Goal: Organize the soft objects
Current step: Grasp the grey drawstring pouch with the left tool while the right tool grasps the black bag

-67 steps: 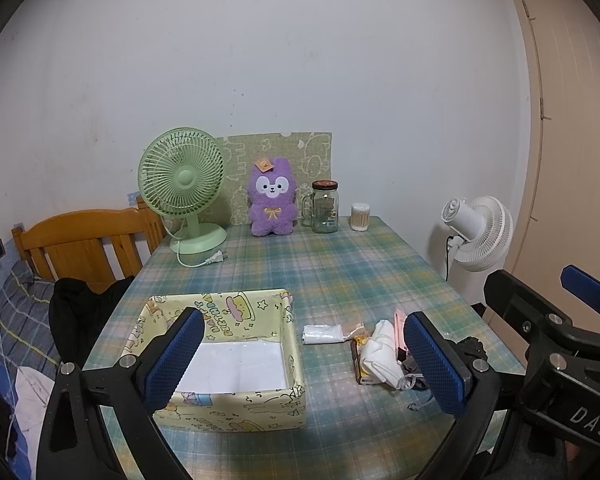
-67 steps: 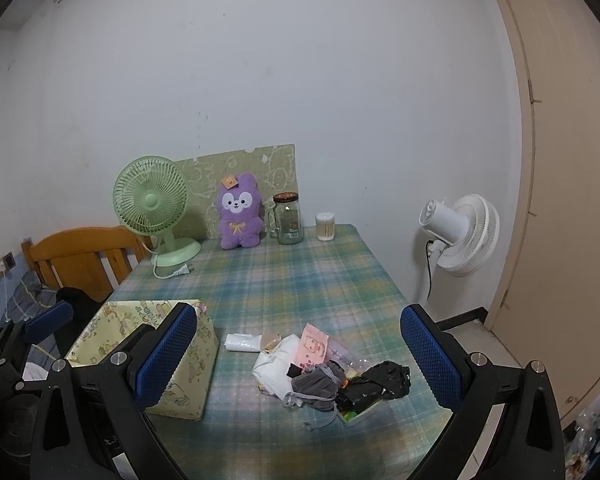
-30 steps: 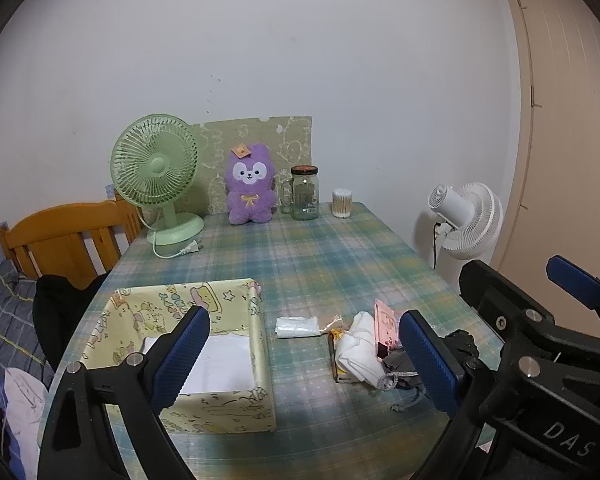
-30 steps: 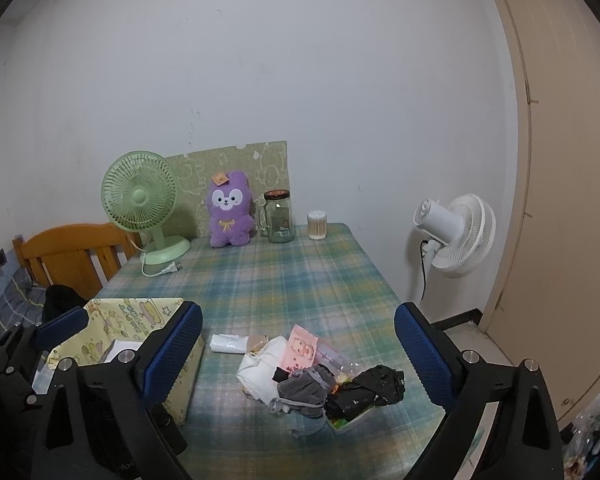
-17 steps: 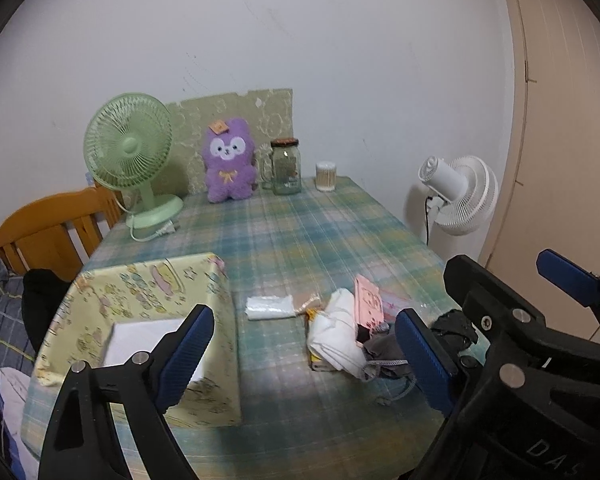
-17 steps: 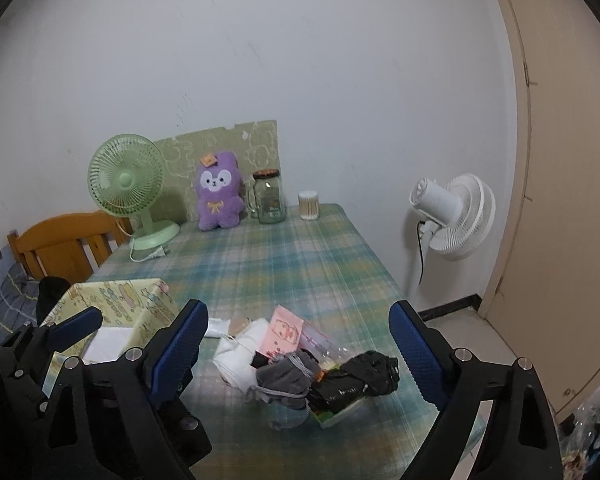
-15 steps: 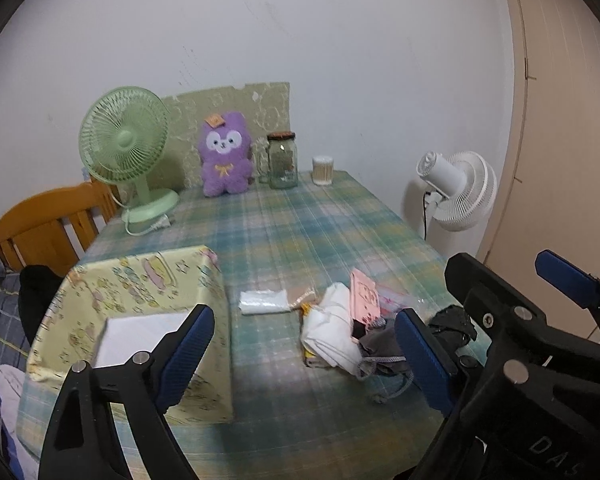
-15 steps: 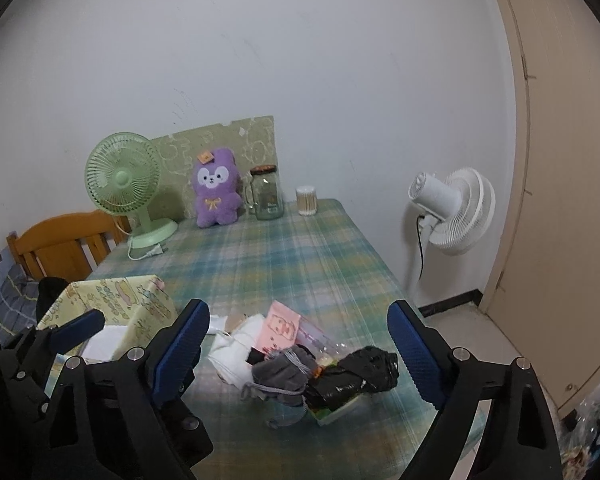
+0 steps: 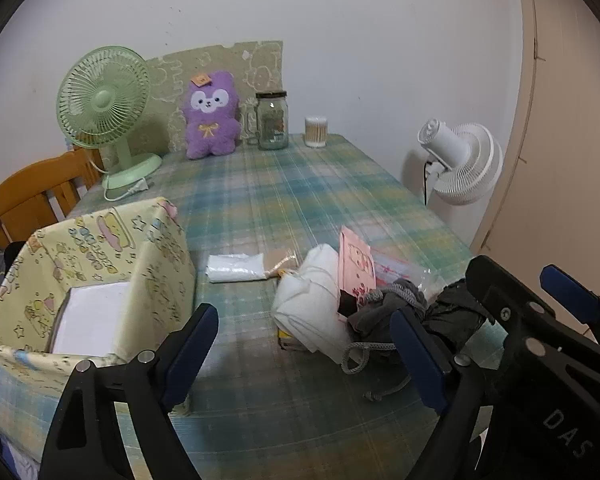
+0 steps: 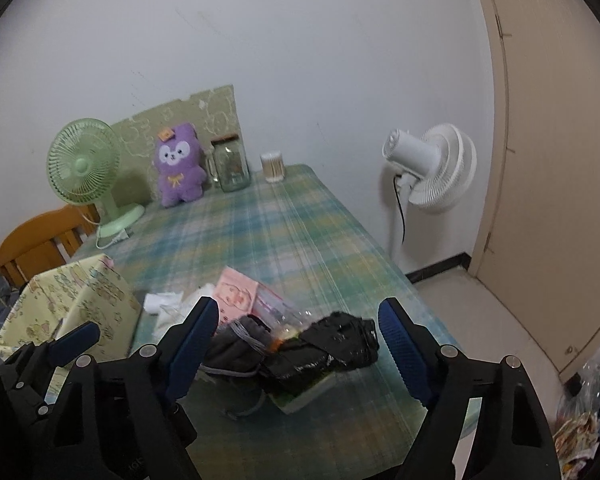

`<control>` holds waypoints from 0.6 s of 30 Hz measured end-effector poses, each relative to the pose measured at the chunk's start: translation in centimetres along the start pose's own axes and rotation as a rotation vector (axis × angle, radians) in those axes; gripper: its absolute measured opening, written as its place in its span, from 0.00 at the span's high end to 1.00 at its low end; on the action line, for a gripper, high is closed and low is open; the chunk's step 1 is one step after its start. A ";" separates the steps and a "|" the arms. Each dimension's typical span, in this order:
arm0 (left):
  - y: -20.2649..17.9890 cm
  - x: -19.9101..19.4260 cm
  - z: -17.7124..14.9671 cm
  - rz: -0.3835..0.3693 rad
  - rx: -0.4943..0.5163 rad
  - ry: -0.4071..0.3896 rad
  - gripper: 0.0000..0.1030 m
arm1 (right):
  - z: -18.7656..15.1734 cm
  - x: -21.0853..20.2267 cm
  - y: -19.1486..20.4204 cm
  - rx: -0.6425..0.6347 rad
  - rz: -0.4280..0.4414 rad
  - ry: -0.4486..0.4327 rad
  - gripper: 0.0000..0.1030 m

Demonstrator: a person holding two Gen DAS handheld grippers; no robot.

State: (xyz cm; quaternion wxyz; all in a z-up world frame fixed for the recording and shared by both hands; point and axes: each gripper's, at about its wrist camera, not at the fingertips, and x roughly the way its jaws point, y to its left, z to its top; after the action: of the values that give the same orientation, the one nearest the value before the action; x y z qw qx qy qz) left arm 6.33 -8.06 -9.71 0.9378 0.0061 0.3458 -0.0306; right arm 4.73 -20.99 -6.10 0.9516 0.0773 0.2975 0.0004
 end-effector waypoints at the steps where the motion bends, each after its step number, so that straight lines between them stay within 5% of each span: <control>1: -0.2 0.3 -0.2 -0.002 0.008 0.007 0.14 | -0.1 0.3 -0.1 0.002 -0.002 0.008 0.19; 10: -2.2 1.3 -1.1 -0.029 0.072 0.036 0.14 | -1.3 3.0 -1.2 0.031 0.000 0.106 0.26; 18: -4.3 2.3 -1.3 -0.034 0.135 0.031 0.25 | -1.7 4.4 -1.8 0.040 -0.010 0.154 0.32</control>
State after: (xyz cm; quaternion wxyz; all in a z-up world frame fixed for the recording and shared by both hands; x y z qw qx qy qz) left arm 7.01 -12.44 -12.15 0.9292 0.0638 0.3574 -0.0695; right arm 7.28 -22.32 -10.21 0.9241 0.0946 0.3703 -0.0042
